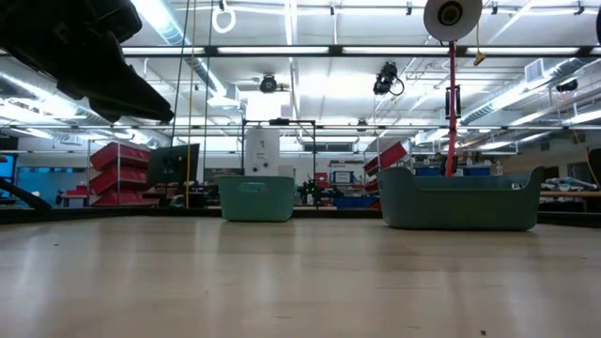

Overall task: Sort candy
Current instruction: Put the yellow candy bag into the orange bin

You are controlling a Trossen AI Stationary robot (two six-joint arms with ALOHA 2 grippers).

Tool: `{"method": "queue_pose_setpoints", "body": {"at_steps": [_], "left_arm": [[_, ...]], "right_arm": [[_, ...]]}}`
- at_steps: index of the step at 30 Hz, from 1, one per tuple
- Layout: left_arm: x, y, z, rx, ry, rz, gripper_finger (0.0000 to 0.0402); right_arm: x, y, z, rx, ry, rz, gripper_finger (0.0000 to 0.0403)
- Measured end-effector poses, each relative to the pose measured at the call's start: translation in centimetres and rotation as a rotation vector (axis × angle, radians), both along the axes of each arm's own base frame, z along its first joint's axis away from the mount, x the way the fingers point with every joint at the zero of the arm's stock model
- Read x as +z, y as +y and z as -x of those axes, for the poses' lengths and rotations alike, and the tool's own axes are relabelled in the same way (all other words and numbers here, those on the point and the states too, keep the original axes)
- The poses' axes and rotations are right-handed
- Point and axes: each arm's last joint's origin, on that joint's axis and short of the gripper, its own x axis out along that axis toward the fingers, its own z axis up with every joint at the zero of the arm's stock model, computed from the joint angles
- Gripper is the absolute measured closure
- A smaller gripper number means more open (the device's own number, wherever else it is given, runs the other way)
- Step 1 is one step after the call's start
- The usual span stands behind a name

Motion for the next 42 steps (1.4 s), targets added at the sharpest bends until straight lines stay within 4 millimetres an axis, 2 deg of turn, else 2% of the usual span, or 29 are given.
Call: {"method": "queue_pose_setpoints", "body": {"at_steps": [4,12,14,17,20,22,28,32,35,42], "left_arm": [[0.0,0.0,0.0,0.002,-0.001,-0.001,0.0275],[0.0,-0.1,0.0,-0.020,0.008,0.012,0.0275],[-0.1,-0.3,0.0,-0.105,0.039,0.061,0.0275],[-0.4,-1.1,0.2,-0.327,0.129,0.193,0.0275],[-0.6,-1.9,0.7,-0.544,0.238,0.375,0.0275],[-0.7,-2.3,1.2,-0.603,0.301,0.448,0.0275],[-1.7,-2.8,2.5,-0.501,0.464,0.543,0.0275],[-2.1,-3.6,3.7,-0.457,0.557,0.589,0.0275],[-2.2,-4.0,4.2,-0.419,0.565,0.590,0.0275],[-2.4,-4.4,4.9,-0.360,0.567,0.595,0.0275]], "right_arm": [[-0.1,-0.1,0.0,0.000,0.002,0.005,0.0381],[-0.1,0.0,0.0,-0.011,0.049,-0.022,0.0302],[0.0,-0.1,-0.1,-0.018,0.048,-0.028,0.0290],[0.5,-0.7,-0.5,-0.034,0.046,-0.018,0.0283],[0.9,-1.8,-1.2,-0.030,0.037,0.044,0.0286],[1.5,-2.6,-1.7,-0.015,-0.033,0.115,0.0289],[3.9,-5.4,-4.1,0.034,-0.281,0.371,0.0293],[5.2,-7.3,-6.0,0.108,-0.300,0.505,0.0293],[6.1,-8.5,-7.4,0.161,-0.313,0.590,0.0294],[6.7,-9.8,-10.5,0.202,-0.341,0.712,0.0293]]}}
